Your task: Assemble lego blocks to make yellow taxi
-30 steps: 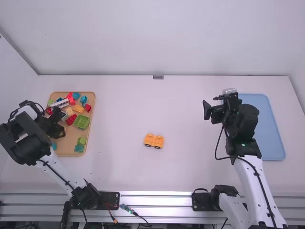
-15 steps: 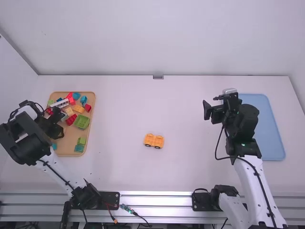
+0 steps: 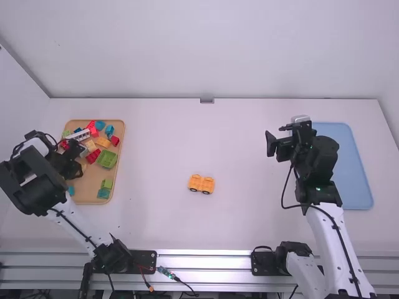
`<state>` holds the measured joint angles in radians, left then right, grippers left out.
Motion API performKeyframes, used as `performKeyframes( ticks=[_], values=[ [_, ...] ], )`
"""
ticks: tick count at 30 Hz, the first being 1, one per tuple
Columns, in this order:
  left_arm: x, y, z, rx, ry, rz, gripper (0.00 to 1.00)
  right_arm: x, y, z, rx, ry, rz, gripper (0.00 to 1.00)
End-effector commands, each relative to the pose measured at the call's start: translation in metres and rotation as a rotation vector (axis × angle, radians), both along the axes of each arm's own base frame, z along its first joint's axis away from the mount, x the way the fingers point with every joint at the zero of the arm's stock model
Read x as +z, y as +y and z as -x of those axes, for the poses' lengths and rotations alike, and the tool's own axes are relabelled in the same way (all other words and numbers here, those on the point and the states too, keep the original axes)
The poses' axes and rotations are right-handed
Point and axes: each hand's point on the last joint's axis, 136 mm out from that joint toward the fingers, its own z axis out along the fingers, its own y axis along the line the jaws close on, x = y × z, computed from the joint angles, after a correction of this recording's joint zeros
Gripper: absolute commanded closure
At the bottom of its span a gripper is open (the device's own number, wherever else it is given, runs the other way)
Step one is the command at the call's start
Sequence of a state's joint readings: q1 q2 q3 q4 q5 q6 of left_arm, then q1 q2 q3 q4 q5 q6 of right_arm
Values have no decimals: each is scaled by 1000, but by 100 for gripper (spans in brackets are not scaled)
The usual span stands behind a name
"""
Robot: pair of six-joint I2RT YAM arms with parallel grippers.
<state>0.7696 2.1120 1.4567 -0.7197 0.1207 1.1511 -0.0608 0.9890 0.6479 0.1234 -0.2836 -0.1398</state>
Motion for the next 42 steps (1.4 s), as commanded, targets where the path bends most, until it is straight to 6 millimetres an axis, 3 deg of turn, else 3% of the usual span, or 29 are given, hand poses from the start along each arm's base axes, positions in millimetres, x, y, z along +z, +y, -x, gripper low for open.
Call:
performKeyframes(
  ticks=[1, 8, 12, 15, 19, 22, 26, 28, 29, 30, 36, 39, 41, 42],
  values=[
    [-9, -4, 4, 27, 6, 38, 65, 12, 0, -3, 0, -26, 2, 1],
    [16, -6, -8, 104, 7, 70, 71, 14, 1, -3, 2, -32, -4, 1],
    [53, -23, -27, 96, -52, 184, 73, 14, 3, -3, 11, -30, -13, 1],
    [99, -44, -45, 90, -133, 320, 72, 14, 4, -3, 15, -32, -14, 1],
    [132, -73, -50, 50, -123, 397, 69, 18, 13, -1, 73, -43, -31, 1],
    [147, -88, -56, 17, -120, 406, 82, 19, 20, 1, 112, -49, -42, 1],
    [163, -123, -77, -55, -159, 423, 92, 22, 24, 2, 138, -60, -49, 1],
    [170, -155, -87, -131, -164, 436, 98, 25, 26, 1, 146, -70, -48, 1],
    [170, -159, -89, -141, -163, 435, 98, 25, 27, 2, 147, -71, -48, 1],
    [172, -179, -96, -181, -161, 429, 98, 25, 31, 2, 156, -73, -47, 1],
    [168, -242, -123, -265, -159, 303, 98, 24, 49, 6, 209, -69, -41, 1],
    [164, -276, -128, -320, -168, 250, 98, 23, 54, 7, 226, -63, -43, 1],
    [163, -313, -118, -414, -173, 260, 98, 18, 56, 9, 232, -44, -42, 1],
    [162, -318, -115, -432, -172, 260, 98, 18, 57, 9, 233, -41, -43, 1]
  ],
)
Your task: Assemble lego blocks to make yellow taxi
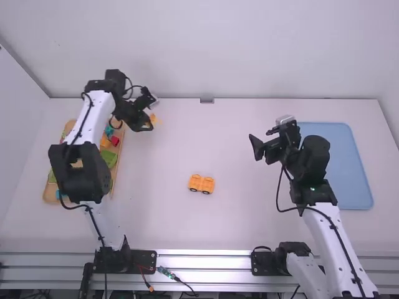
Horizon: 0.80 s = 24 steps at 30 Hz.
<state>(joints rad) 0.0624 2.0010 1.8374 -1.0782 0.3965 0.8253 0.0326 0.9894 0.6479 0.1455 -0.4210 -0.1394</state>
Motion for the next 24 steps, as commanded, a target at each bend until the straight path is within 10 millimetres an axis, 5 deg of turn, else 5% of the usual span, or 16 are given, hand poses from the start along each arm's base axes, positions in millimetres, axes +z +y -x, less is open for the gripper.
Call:
performKeyframes(
  ticks=[1, 8, 15, 24],
  values=[
    [10, -26, 24, -51, -9, -17, 98, 6, 4, 0, 26, -1, -7, 1],
    [8, -94, 83, -260, -61, 9, 98, -14, 46, 17, 355, 5, 11, 1],
    [32, -150, 150, -497, -120, 184, 98, -21, 90, 38, 728, 25, -95, 1],
    [25, -167, 166, -485, -117, 324, 98, -43, 135, 77, 1043, -43, -69, 1]
  ],
)
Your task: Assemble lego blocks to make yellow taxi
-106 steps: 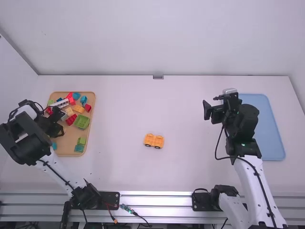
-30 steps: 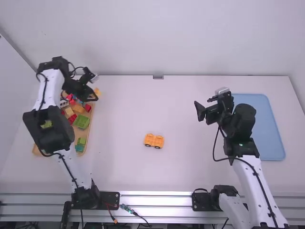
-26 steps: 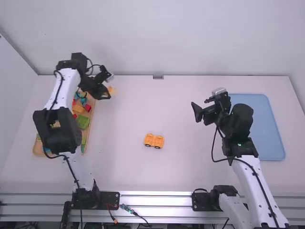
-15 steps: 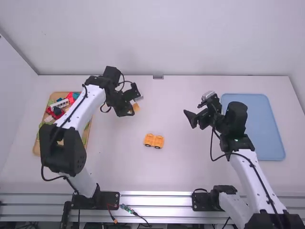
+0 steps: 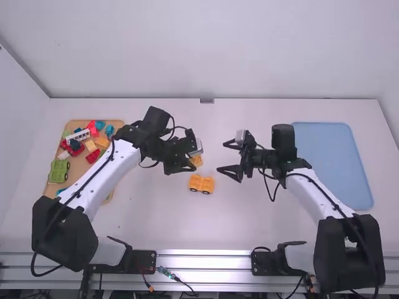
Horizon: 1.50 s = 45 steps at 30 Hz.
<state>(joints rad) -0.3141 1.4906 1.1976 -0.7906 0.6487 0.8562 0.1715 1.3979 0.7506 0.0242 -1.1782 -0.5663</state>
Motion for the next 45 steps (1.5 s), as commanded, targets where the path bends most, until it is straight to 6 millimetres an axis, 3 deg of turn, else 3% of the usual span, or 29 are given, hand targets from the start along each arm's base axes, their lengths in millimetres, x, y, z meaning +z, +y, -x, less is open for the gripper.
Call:
performKeyframes(
  ticks=[1, 7, 13, 20, 24, 25, 27, 34, 45],
  values=[
    [2, -9, 15, -47, 41, 71, 98, 16, 12, 15, 129, -143, -51, 1],
    [0, -16, 27, -157, -4, 127, 98, 19, 28, 32, 207, -144, -72, 2],
    [6, -24, 24, -149, -9, 193, 98, 27, 37, 49, 287, -120, -122, 8],
    [14, -31, 29, -199, -26, 251, 98, 32, 34, 44, 268, -69, -138, 23],
    [14, -38, 34, -231, -37, 249, 98, 32, 35, 44, 264, -53, -135, 22],
    [14, -41, 35, -239, -42, 245, 98, 31, 36, 45, 264, -49, -132, 16],
    [12, -45, 36, -245, -53, 227, 98, 30, 37, 44, 256, -48, -122, 13],
    [6, -46, 23, -145, -67, 139, 98, 26, 32, 36, 210, -15, -104, 15],
    [17, -44, 22, -139, -111, 139, 98, 21, 31, 33, 187, -3, -81, 25]
  ],
)
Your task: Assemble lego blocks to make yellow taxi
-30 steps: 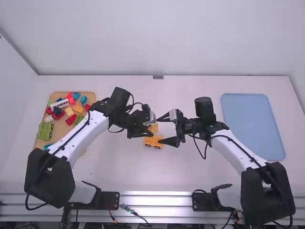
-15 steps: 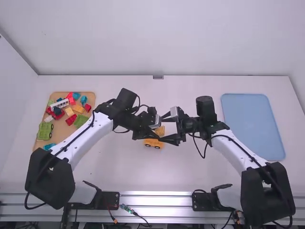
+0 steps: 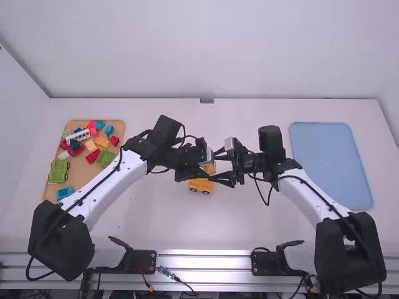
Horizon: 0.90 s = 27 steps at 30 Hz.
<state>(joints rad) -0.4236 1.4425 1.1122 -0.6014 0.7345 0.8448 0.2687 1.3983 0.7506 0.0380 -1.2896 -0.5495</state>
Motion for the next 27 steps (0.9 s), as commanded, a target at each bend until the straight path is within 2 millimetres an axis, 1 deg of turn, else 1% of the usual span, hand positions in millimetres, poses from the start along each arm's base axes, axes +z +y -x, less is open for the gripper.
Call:
performKeyframes(
  ticks=[1, 8, 14, 18, 21, 27],
  values=[
    [5, 1, 3, 2, -5, 10, 98, 7, 4, -1, 11, -21, -5, 25],
    [4, 1, 5, 1, 5, 6, 98, 3, 5, -5, -11, -39, 19, 24],
    [3, 2, 6, 11, 21, 4, 98, 2, 3, -5, -1, -106, 16, 15],
    [0, 5, -1, 74, 39, -21, 98, 1, 2, -4, 7, -132, 15, 14],
    [-1, 6, 0, 67, 34, -27, 98, 2, 1, -5, 4, -138, 14, 16],
    [-1, 6, 2, 46, 25, -28, 98, 2, 1, -6, 3, -138, 14, 26]
  ],
)
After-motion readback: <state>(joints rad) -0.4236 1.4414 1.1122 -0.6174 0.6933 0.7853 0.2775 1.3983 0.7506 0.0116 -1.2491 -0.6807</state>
